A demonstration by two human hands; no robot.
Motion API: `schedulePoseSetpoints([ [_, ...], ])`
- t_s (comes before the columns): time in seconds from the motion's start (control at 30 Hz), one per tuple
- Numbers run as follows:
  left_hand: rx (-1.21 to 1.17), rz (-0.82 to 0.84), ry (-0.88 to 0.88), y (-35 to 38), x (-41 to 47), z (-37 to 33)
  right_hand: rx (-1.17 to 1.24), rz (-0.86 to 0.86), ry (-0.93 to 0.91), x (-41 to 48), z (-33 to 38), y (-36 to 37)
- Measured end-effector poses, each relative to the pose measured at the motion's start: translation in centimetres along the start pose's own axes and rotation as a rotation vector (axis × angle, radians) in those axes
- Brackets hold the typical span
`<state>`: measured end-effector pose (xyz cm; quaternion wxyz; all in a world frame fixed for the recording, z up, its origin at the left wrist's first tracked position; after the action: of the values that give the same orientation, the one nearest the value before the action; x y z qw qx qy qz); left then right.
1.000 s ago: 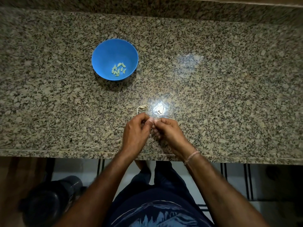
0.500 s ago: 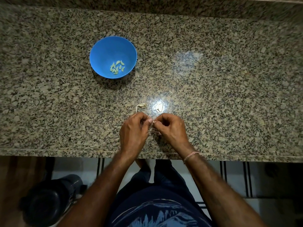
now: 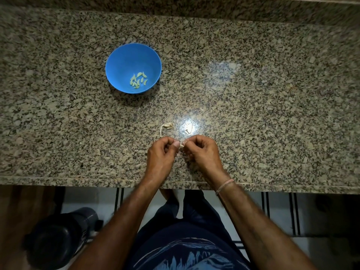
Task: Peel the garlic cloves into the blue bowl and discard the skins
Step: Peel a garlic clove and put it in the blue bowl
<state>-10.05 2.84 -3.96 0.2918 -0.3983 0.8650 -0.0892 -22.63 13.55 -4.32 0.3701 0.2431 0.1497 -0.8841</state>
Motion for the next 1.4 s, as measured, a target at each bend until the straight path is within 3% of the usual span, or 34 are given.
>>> schedulePoseSetpoints([
  [0.17, 0.023, -0.082, -0.035, -0.2, -0.1, 0.2, -0.471, -0.059, -0.363, 0.1, 1.4, 0.4],
  [0.27, 0.015, -0.124, -0.047, -0.2, -0.2, 0.0, -0.576, -0.123, -0.5, -0.3, 2.3, 0.8],
  [0.4, -0.007, -0.128, -0.056, -0.2, -0.2, -0.4, -0.35, -0.034, -0.464, -0.5, 2.9, 0.6],
  [0.73, -0.012, -0.093, 0.003, 0.8, -0.9, -1.6, -0.129, -0.071, -0.193, -0.5, 1.2, 0.3],
  [1.0, -0.72, 0.22, -0.509, 4.1, -1.4, 1.2, -0.325, -0.093, -0.418, -1.1, 3.2, 0.3],
  [1.07, -0.594, 0.182, -0.404, 3.5, -1.3, 0.2, -0.284, -0.08, -0.324, -0.9, 2.4, 0.5],
  [1.13, -0.214, 0.054, -0.155, 1.8, -0.9, -1.3, -0.087, 0.003, -0.072, -0.3, 0.7, 0.8],
  [1.2, -0.066, 0.0, -0.024, 1.3, -0.7, -2.0, 0.152, 0.118, 0.159, -0.4, -0.4, 1.4],
  [1.27, -0.29, 0.08, -0.17, 2.0, -0.3, -0.8, 0.1, 0.099, 0.108, -0.3, 0.0, 1.0],
  [1.33, -0.637, 0.172, -0.405, 3.5, -0.4, 0.6, -0.118, -0.001, -0.136, -0.2, 1.5, 0.2],
  [1.4, -0.771, 0.19, -0.503, 4.2, -0.7, 1.0, -0.166, -0.015, -0.23, -0.3, 2.0, 0.3],
])
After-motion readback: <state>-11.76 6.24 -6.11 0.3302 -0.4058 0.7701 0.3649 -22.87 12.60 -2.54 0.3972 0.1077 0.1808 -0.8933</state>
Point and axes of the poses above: each hand's wrist, its own x-axis towards the middle knuckle, its own y-axis out of the palm, z = x × y, the point moved 8 cm from there along x, towards the middle knuckle
